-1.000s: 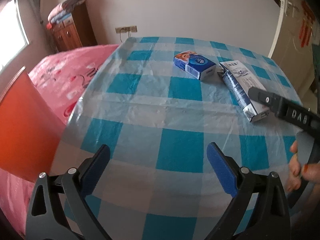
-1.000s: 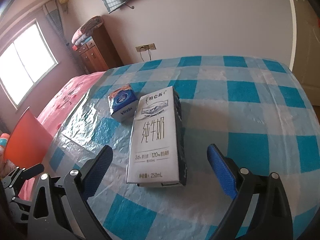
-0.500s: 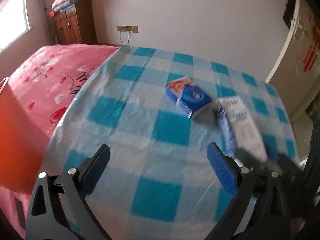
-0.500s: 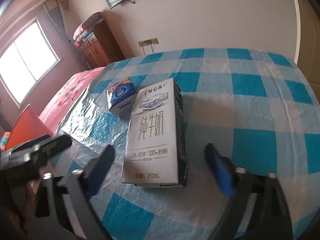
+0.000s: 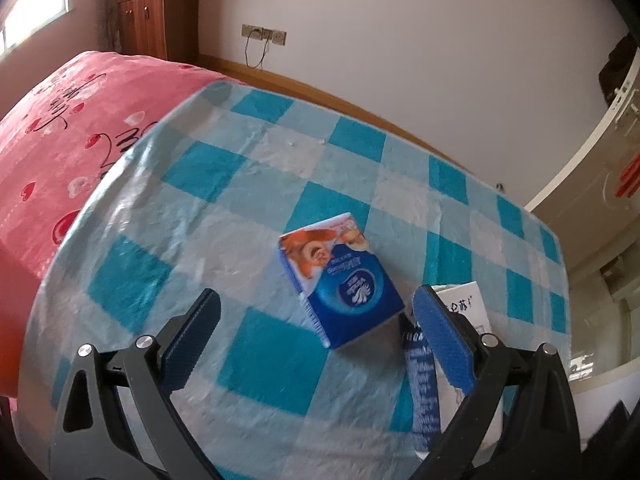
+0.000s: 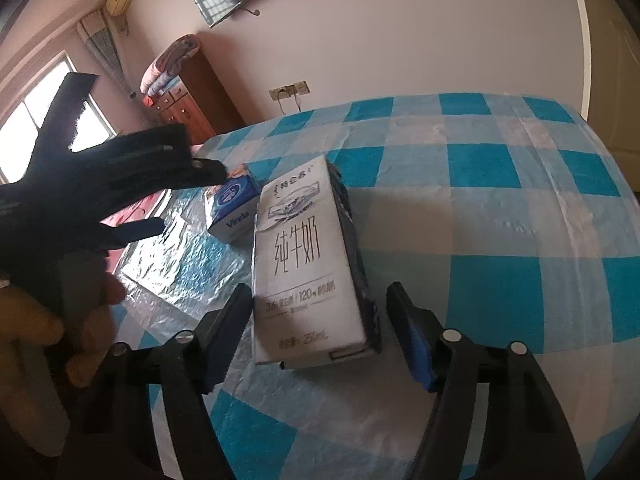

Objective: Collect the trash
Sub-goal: 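Grasp the small blue Vinda tissue box with the left gripper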

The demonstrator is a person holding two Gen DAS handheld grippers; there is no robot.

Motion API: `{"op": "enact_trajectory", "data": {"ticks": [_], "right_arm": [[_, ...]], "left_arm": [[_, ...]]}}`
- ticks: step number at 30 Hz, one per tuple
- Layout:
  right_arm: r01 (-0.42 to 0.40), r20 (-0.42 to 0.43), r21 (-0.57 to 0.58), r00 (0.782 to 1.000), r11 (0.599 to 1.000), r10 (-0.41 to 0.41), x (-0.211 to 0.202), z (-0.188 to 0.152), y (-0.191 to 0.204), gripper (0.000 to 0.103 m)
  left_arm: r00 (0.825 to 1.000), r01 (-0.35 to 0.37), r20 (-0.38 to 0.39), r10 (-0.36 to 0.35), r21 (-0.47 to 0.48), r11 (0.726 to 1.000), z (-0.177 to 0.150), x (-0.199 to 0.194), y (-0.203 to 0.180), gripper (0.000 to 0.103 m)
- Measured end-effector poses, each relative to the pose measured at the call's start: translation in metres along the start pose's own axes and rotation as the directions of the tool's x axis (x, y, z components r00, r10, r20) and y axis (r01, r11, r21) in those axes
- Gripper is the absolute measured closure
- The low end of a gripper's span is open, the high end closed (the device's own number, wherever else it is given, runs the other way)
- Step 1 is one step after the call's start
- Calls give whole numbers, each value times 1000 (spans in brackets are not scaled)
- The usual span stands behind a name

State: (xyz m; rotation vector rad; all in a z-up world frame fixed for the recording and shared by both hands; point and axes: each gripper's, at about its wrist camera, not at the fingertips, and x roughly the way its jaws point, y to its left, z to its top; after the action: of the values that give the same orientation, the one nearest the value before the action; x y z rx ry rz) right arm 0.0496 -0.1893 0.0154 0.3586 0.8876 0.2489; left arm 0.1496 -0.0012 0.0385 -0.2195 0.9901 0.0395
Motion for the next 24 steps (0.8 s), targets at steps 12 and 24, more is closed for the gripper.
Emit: {"op": "enact_trajectory", "data": {"ticks": [12,24], "right_arm": [[47,25,35,999,998,-48,-7,3,-13,36],[44,18,32,999,999,-44,-7,3,-12,31]], "left_arm": [[994,-107,-23,108,49,993,9,31,-18,6],[990,-138,-9,139,94,986,2,32,-30,47]]}}
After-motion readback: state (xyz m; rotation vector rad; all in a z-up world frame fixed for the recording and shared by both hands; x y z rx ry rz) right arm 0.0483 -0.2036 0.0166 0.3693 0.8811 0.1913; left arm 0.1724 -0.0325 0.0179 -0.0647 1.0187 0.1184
